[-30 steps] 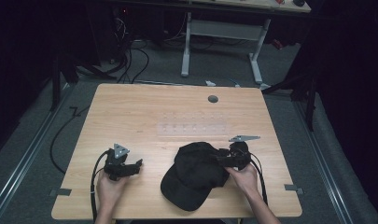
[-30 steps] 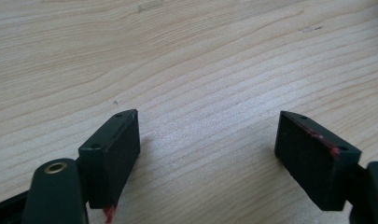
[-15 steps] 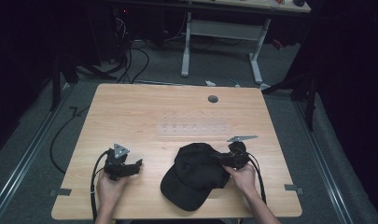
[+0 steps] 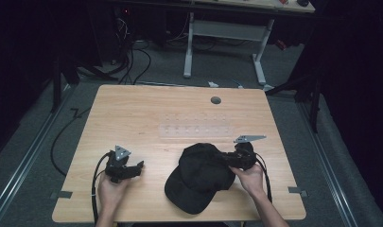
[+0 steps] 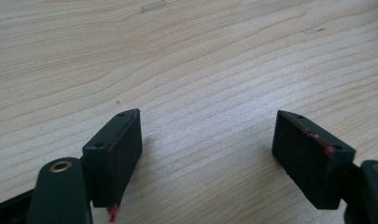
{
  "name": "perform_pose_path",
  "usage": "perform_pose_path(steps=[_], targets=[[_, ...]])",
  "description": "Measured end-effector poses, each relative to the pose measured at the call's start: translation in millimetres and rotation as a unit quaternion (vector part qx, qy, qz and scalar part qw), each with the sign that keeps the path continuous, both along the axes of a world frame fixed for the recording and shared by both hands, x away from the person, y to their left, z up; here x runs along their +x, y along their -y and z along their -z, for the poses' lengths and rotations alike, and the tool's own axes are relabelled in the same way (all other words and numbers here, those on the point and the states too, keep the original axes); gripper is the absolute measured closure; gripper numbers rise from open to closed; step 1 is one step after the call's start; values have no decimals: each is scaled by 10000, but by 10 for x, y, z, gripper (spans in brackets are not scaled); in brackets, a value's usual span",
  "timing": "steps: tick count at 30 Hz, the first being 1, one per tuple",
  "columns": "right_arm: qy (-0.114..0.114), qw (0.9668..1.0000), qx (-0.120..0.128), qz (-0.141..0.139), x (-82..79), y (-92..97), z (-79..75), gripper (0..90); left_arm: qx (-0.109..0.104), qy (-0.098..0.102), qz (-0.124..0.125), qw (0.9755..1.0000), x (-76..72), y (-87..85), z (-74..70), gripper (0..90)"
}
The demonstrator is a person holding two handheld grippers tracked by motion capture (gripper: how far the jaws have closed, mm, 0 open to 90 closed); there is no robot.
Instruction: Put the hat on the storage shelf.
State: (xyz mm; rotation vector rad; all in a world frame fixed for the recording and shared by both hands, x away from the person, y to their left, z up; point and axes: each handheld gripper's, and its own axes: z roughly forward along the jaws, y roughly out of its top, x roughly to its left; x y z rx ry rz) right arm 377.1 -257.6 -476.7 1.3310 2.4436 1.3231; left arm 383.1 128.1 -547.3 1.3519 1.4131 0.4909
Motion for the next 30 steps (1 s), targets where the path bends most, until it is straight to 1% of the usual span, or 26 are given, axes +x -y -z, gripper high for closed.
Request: perform_pose_path(steps=[3,6,10,12,15,16,17,20,21,24,26,27,28,30], targets=[[158,9998,-35,-71,-10,-10,-88,794,-3,0,-1,10000,0,0,0,245],[312,9994,-13,-137,-23,-13,-164,795,-15,-21,24,10000,0,-6,-3,237],[479,9987,-15,-180,-39,-4,-235,796,-157,-37,8,9999,7,-22,-12,233],[557,9982,32,-197,-48,6,-275,796,-131,-35,23,9999,6,-21,-10,229],[709,9972,60,-252,-64,8,-342,797,21,-14,35,10000,2,11,3,226],[776,9966,37,-287,-75,7,-389,797,15,-19,20,10000,5,19,3,205],[776,9966,37,-287,-75,7,-389,797,18,-40,50,10000,9,18,3,205],[919,9951,23,-361,-85,0,-461,797,28,-38,65,10000,10,22,5,193],[976,9945,54,-388,-90,2,-490,797,30,-38,69,10000,10,21,5,190],[1086,9931,57,-443,-98,-3,-555,797,35,-57,85,9999,4,21,2,191],[1172,9919,35,-489,-100,-9,-601,798,-20,-108,75,9999,2,27,-10,186],[1206,9914,40,-514,-101,-10,-623,798,-106,-157,89,9998,3,30,-21,178],[1230,9905,126,-597,-99,-3,-662,798,-168,-220,137,9995,2,27,-33,153],[1261,9900,129,-621,-101,-2,-683,798,-341,-281,186,9989,0,31,-55,154]])
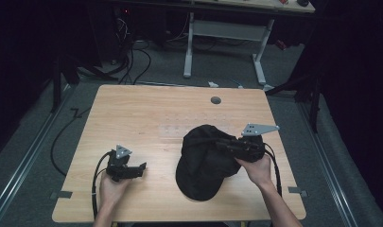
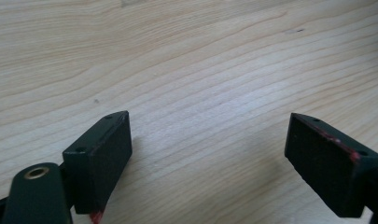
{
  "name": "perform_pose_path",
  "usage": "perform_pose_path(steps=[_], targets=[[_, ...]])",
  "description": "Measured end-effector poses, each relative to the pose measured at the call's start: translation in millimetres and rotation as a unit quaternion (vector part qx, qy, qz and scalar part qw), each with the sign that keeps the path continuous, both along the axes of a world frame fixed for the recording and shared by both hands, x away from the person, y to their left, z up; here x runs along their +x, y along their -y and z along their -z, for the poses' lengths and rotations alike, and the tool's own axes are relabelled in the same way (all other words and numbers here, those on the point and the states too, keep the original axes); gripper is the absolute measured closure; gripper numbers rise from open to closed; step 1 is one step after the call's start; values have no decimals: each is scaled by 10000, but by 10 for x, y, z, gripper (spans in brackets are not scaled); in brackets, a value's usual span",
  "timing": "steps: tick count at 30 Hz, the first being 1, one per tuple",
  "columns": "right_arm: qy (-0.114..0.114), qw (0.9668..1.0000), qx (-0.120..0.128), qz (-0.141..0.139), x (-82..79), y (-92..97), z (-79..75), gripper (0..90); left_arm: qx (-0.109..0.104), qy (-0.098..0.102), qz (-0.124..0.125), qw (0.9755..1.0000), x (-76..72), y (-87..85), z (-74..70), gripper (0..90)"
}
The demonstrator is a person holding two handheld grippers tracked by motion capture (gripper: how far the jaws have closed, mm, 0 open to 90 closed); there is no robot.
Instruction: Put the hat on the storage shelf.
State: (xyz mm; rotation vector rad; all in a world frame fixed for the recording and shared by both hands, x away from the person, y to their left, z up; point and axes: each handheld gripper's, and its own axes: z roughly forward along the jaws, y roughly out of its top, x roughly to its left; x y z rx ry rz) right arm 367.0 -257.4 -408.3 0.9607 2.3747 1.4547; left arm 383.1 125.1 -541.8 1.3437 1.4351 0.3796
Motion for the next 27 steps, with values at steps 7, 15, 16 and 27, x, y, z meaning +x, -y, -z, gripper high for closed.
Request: perform_pose_path(steps=[7,15,16,27], targets=[[199,9997,82,-94,-10,15,-133,798,-340,66,396,9986,-58,66,-198,151],[341,9991,126,-208,-9,-3,-235,798,-739,209,989,9921,-118,226,-535,160],[348,9990,143,-224,-7,-5,-240,798,-761,203,1061,9912,-118,242,-566,160],[362,9979,242,-481,6,-56,-255,797,-948,301,1707,9803,-174,472,-892,151]])
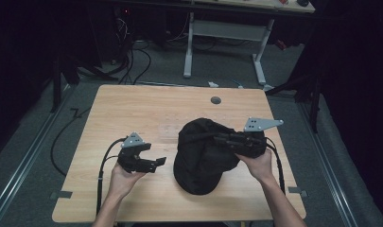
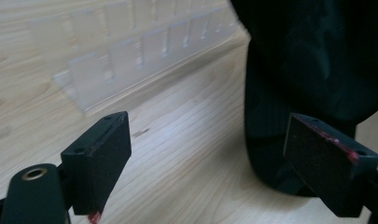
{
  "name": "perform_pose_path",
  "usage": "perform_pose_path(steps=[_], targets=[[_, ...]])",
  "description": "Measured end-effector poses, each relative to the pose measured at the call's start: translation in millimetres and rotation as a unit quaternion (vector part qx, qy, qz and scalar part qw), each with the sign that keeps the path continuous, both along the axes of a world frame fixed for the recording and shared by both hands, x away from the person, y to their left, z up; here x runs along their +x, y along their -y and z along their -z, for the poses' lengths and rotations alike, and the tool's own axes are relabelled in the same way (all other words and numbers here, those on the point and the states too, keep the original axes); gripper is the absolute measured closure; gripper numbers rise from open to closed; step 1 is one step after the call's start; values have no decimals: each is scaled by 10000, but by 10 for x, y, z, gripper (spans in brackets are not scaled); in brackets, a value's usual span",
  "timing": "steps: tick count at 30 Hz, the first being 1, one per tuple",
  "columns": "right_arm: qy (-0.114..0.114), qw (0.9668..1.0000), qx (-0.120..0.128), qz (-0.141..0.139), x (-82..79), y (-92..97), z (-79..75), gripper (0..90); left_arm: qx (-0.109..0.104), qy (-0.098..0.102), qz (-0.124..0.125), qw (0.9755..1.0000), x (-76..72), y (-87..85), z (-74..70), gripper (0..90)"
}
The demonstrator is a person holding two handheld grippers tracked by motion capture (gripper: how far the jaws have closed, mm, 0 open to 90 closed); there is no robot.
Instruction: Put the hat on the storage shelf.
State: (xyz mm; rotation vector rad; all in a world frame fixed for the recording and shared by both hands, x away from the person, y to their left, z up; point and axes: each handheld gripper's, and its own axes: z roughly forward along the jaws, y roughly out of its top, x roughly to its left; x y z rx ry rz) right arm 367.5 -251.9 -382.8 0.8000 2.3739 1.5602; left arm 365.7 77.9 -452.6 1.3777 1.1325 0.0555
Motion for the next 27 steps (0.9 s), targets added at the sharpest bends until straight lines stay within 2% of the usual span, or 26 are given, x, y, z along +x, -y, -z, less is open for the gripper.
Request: perform_pose_path(steps=[5,9,18,22,27], targets=[[32,9998,25,-191,-1,-64,-11,797,5,116,297,9995,-40,135,-155,149],[52,9995,25,-296,1,-102,-6,797,67,113,440,9989,-10,215,-228,149],[100,9988,1,-482,11,-155,-33,797,37,-17,763,9971,90,348,-273,146],[106,9985,-20,-546,23,-174,-28,797,54,-110,950,9954,145,389,-272,145],[133,9980,-12,-623,31,-190,-37,796,64,-164,1160,9931,146,440,-278,160]])
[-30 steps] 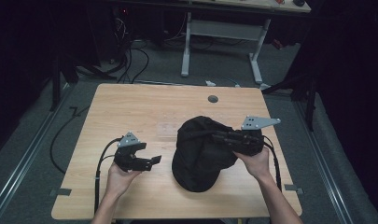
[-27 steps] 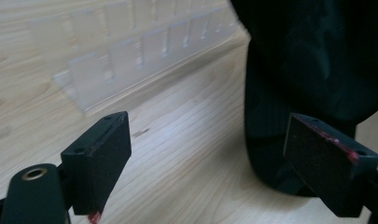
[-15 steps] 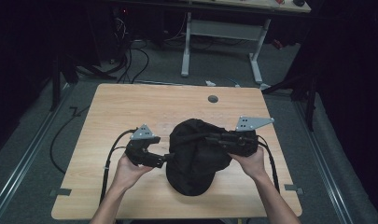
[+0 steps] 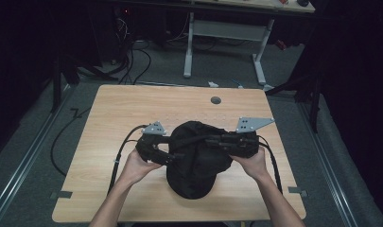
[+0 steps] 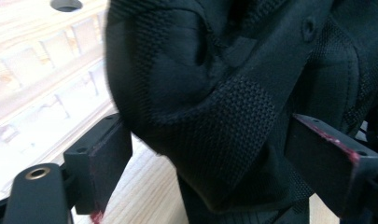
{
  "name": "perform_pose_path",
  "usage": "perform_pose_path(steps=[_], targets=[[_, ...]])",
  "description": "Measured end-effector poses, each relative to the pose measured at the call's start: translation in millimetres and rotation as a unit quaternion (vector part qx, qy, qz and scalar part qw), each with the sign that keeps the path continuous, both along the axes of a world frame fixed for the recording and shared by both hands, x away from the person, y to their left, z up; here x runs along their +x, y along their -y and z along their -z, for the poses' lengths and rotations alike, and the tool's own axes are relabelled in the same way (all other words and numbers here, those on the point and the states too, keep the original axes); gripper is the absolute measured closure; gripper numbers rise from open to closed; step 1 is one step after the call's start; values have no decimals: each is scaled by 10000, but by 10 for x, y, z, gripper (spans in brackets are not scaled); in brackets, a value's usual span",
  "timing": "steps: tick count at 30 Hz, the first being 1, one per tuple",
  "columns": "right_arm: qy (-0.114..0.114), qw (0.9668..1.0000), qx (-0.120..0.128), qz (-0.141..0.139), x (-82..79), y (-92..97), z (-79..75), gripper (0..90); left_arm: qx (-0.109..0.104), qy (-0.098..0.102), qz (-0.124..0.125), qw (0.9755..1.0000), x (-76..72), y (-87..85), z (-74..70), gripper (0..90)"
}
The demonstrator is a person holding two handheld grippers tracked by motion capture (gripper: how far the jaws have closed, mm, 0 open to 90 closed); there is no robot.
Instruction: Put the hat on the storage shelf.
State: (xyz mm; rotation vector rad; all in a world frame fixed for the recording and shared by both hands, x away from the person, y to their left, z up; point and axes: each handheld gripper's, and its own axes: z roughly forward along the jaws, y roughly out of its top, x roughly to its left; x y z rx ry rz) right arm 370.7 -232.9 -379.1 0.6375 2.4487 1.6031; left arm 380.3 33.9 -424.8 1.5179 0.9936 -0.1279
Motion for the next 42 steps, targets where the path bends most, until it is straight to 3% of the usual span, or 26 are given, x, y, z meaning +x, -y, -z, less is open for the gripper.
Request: perform_pose_path(steps=[2,8,17,25,35,42], targets=[[15,10000,-5,-16,6,-6,-9,796,71,37,64,9999,-13,4,12,178],[27,10000,-30,3,42,-4,-19,795,24,53,142,9999,-48,-12,1,218],[138,9994,-209,225,64,-49,-16,794,141,112,305,9994,-106,1,5,358],[296,9969,-456,565,112,-158,-74,791,149,163,389,9990,-158,-29,-32,498],[621,9932,-647,749,129,-336,-106,786,210,210,451,9985,-215,-63,-47,627],[675,9927,-715,691,166,-427,-83,782,494,226,523,9972,-257,-48,-14,777]])
